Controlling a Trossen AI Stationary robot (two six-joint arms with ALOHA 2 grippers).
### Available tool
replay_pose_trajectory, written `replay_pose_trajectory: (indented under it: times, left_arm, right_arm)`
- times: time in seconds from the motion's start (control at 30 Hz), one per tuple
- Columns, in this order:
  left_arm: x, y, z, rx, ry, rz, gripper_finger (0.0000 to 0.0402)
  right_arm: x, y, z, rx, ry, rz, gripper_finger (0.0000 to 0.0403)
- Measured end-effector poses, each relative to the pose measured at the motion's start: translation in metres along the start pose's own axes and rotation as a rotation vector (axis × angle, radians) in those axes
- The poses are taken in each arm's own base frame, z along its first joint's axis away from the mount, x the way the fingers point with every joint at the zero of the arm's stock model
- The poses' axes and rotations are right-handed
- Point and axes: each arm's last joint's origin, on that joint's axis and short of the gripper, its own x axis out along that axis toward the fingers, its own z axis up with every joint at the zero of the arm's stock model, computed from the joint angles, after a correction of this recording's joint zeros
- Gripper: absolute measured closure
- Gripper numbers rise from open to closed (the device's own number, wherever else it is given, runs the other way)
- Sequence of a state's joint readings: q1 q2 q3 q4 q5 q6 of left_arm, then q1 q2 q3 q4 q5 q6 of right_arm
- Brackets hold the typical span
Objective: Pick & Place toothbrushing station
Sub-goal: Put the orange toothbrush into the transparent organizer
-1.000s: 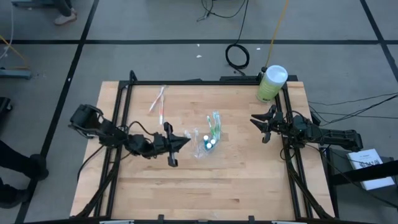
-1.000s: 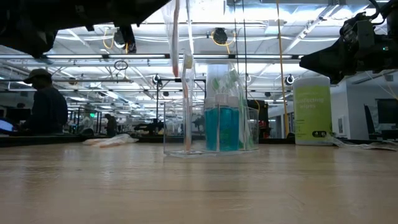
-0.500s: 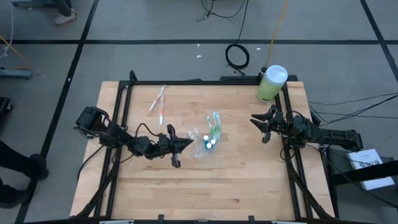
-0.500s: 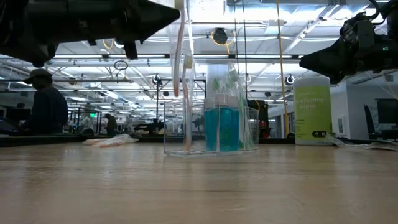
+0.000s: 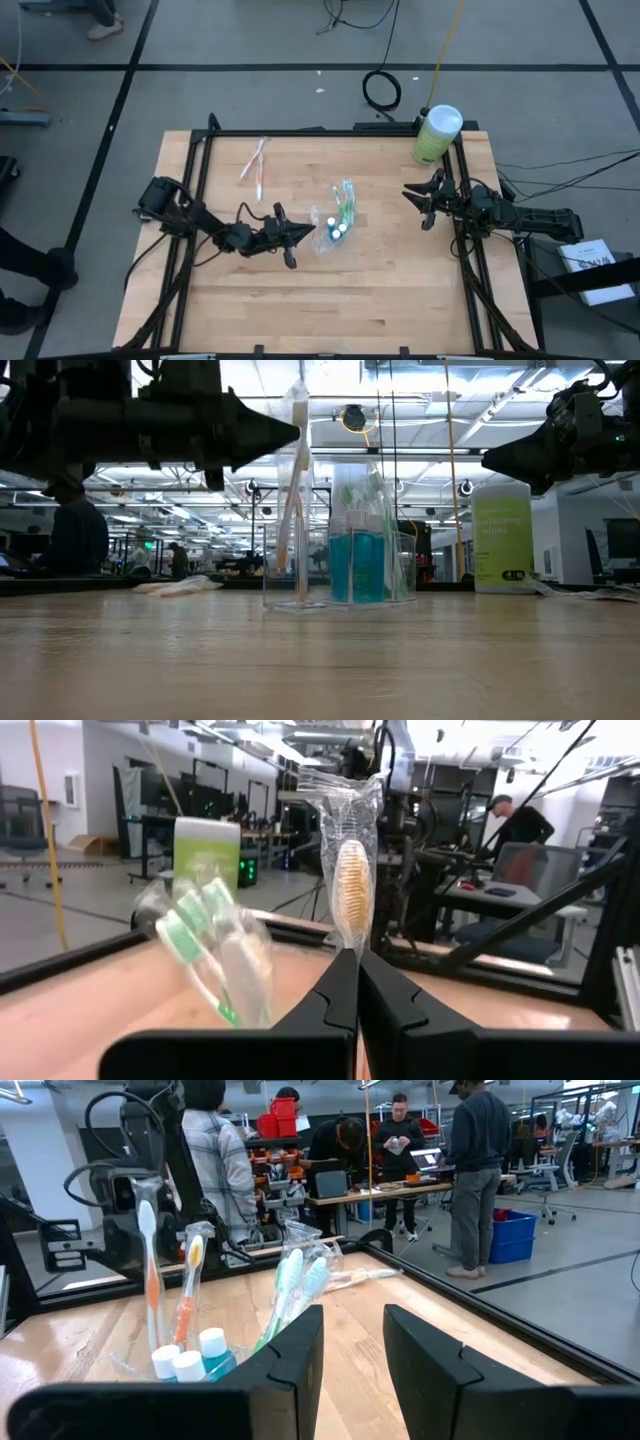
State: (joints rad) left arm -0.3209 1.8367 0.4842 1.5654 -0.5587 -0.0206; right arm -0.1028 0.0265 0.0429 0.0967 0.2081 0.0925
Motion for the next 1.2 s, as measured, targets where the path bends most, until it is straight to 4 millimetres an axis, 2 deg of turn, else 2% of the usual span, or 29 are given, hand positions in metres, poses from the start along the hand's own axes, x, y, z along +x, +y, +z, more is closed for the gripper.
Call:
replay_pose_trajectory:
  times: [0.37, 0.63, 1.2]
  left_arm:
    - [0.009, -0.002, -0.019, 0.005, 0.041, 0.010, 0.0401]
    - [0.007, -0.001, -0.033, -0.023, 0.079, 0.026, 0.0401]
    - [0.007, -0.001, -0.034, -0.035, 0.080, 0.039, 0.0384]
  right_arm:
    - [0.000, 0.000, 0.000, 0.000, 0.000, 0.000, 0.0305]
    - [0.000, 0.000, 0.000, 0.000, 0.000, 0.000, 0.0305]
    - [0.000, 0.000, 0.000, 0.000, 0.000, 0.000, 0.0305]
